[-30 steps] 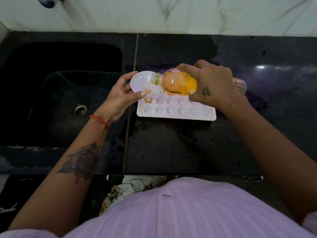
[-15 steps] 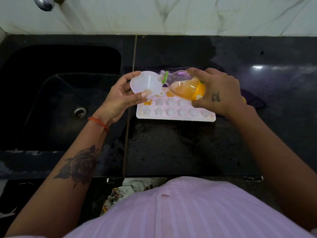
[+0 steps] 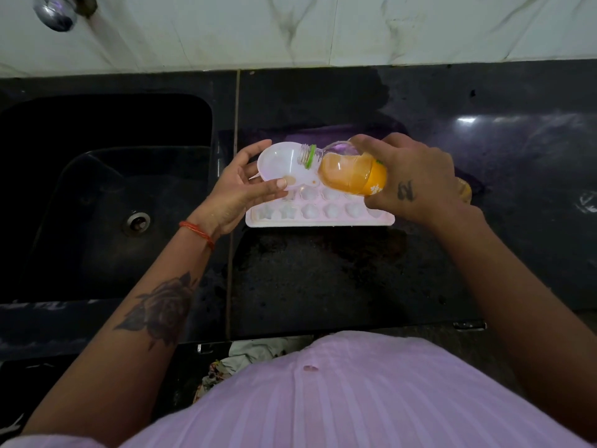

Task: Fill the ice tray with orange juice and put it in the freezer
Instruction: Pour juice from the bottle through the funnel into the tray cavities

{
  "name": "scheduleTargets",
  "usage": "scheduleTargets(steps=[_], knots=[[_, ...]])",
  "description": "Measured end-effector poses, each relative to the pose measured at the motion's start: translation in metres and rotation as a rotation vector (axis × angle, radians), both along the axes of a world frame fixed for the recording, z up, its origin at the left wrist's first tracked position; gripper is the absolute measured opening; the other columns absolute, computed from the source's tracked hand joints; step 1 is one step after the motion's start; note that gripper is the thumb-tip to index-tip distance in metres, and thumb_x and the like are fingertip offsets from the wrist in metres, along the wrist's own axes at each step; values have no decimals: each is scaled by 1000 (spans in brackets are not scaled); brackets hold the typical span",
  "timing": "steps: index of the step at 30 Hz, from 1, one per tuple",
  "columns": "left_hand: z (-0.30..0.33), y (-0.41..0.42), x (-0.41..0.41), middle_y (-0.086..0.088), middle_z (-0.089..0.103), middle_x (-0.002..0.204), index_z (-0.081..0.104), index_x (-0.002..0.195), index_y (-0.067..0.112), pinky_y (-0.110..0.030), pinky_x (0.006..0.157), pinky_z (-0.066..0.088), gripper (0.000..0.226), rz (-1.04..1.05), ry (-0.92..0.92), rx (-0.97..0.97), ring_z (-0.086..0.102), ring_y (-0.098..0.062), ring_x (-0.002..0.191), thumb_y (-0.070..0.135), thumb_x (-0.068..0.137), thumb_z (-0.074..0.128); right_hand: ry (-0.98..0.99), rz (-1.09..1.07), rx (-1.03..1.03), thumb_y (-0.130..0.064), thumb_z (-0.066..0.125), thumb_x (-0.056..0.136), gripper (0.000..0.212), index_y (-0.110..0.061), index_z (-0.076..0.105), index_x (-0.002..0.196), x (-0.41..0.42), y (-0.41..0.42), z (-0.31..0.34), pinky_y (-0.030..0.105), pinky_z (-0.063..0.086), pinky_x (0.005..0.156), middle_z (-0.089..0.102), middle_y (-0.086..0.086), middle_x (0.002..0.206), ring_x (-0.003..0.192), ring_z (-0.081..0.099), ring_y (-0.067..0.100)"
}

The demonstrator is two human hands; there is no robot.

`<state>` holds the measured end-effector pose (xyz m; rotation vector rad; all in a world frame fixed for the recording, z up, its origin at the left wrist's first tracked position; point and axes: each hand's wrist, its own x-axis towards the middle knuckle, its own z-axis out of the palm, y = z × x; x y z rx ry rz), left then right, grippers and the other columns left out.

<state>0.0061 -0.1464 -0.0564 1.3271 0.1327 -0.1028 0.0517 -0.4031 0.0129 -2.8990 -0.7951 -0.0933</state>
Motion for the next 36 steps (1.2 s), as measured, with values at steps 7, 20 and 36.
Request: scheduleTargets(steps=[7, 20, 36], knots=[[2, -1, 5, 1, 61, 119, 54, 120, 30, -30, 74, 58, 71, -12, 7, 26, 66, -17, 106, 17, 57, 84, -29, -2, -80, -37, 73, 71, 80, -37, 31, 138, 5, 0, 1, 33, 29, 71, 52, 7, 122, 101, 55, 34], [1, 2, 3, 4, 63, 116, 52, 123, 28, -29, 74, 58, 69, -7, 8, 47, 66, -15, 105, 12, 62, 79, -87, 22, -157, -33, 71, 75, 76, -36, 30, 139, 9, 6, 4, 33, 30, 68, 52, 10, 121, 97, 55, 34], [9, 3, 5, 1, 61, 121, 48, 128, 24, -30, 75, 58, 73, -15, 8, 24, 64, -19, 110, 11, 63, 77, 16, 1, 39, -40, 77, 65, 84, -34, 35, 137, 7, 4, 2, 33, 31, 73, 55, 6, 119, 103, 54, 31]])
